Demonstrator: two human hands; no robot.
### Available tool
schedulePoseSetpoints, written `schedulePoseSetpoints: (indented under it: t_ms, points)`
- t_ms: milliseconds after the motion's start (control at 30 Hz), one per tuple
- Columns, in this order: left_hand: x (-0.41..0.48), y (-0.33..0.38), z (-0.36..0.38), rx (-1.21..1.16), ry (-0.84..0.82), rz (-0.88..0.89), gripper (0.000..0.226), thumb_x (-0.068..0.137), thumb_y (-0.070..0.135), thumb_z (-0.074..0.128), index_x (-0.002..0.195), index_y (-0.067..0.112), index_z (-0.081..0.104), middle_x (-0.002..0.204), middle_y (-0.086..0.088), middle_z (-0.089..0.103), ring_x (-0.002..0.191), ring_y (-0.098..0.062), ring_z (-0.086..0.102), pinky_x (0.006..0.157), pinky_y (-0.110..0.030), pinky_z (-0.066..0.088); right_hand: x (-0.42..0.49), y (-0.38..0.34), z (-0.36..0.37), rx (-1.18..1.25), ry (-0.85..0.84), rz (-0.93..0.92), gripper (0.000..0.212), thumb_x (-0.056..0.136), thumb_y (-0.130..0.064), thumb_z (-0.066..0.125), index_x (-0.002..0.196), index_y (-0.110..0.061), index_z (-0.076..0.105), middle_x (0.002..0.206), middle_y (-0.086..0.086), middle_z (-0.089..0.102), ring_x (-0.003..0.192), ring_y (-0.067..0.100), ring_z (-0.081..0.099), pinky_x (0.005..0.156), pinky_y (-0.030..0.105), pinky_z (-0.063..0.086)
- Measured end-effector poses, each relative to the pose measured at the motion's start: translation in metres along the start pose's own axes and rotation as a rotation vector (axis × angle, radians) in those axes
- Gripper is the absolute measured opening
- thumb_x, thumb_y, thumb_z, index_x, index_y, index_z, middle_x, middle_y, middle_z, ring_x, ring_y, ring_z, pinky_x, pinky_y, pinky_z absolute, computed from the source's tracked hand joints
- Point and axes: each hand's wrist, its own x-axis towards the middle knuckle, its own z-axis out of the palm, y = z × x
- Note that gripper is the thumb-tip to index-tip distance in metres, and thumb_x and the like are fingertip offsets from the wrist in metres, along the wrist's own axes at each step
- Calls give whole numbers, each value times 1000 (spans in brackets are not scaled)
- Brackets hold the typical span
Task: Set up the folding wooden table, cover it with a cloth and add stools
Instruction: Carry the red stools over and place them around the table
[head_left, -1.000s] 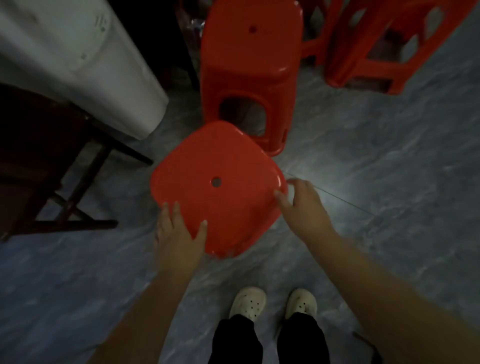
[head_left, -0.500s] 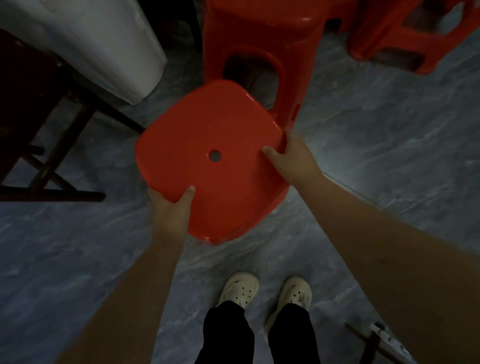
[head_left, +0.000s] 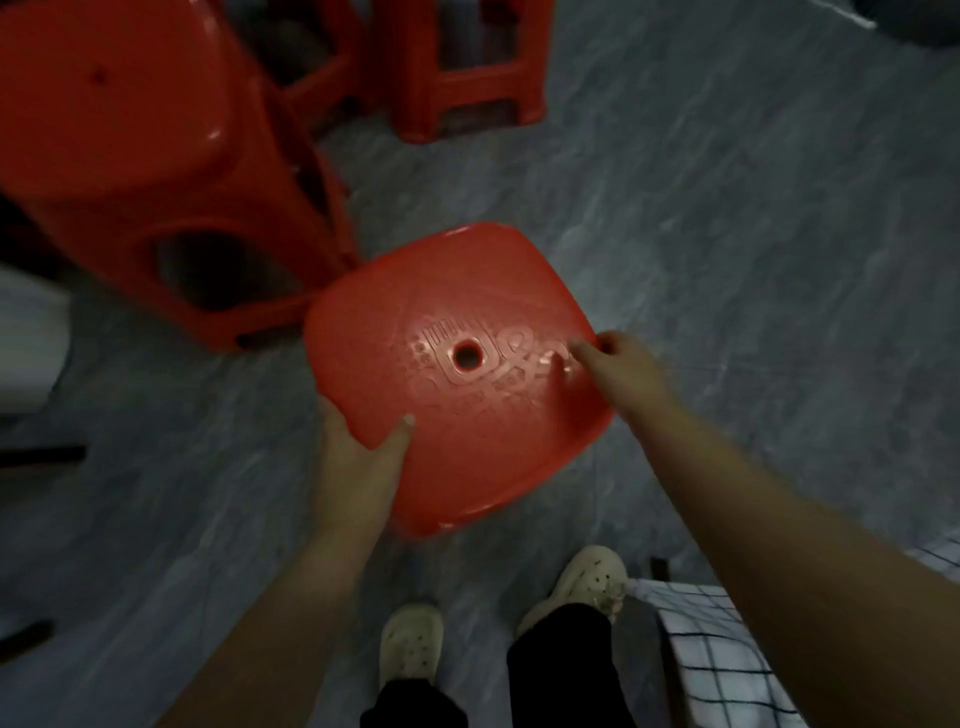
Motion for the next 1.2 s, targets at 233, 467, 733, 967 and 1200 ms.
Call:
schedulePoseSetpoints:
  t_ms: [233, 467, 733, 967, 1200]
  points:
    - [-30, 98, 205, 166, -345, 132, 70, 80, 32, 72, 140, 28, 37, 120, 9, 60, 109, -14, 58, 100, -36, 43, 12, 141, -202, 221, 190, 206, 36, 89, -35, 54, 114, -9, 62, 106, 7, 66, 97, 24, 61, 86, 33, 46]
    - [-73, 182, 401, 261, -714, 264, 46, 82, 26, 72, 124, 28, 52, 104, 16, 66, 95, -1, 62, 86, -25, 47, -4, 265, -357, 418, 399, 417, 42, 85, -36, 44, 114, -12, 64, 110, 9, 66, 102, 27, 60, 93, 40, 45]
    - [-51, 229, 556, 407, -970, 309, 48, 85, 26, 67, 129, 32, 48, 107, 15, 64, 93, 0, 61, 71, -11, 44, 23, 324, -410, 701, 544, 612, 36, 97, -26, 33, 113, -12, 62, 109, 5, 61, 102, 21, 55, 91, 37, 42]
    - [15, 265, 628, 626, -1078, 336, 65, 84, 26, 69, 139, 31, 35, 122, 11, 57, 108, -11, 56, 86, -28, 43, 84, 350, -383, 830, 561, 749, 53, 73, -54, 36, 91, -13, 65, 89, 6, 64, 94, 34, 61, 91, 51, 47]
    - [17, 283, 649, 665, -1120, 330, 67, 84, 37, 67, 140, 42, 29, 132, 13, 51, 118, -9, 52, 98, -40, 43, 98, 319, -408, 1056, 741, 843, 44, 98, -38, 35, 112, -9, 64, 103, 10, 64, 87, 12, 56, 78, 29, 43]
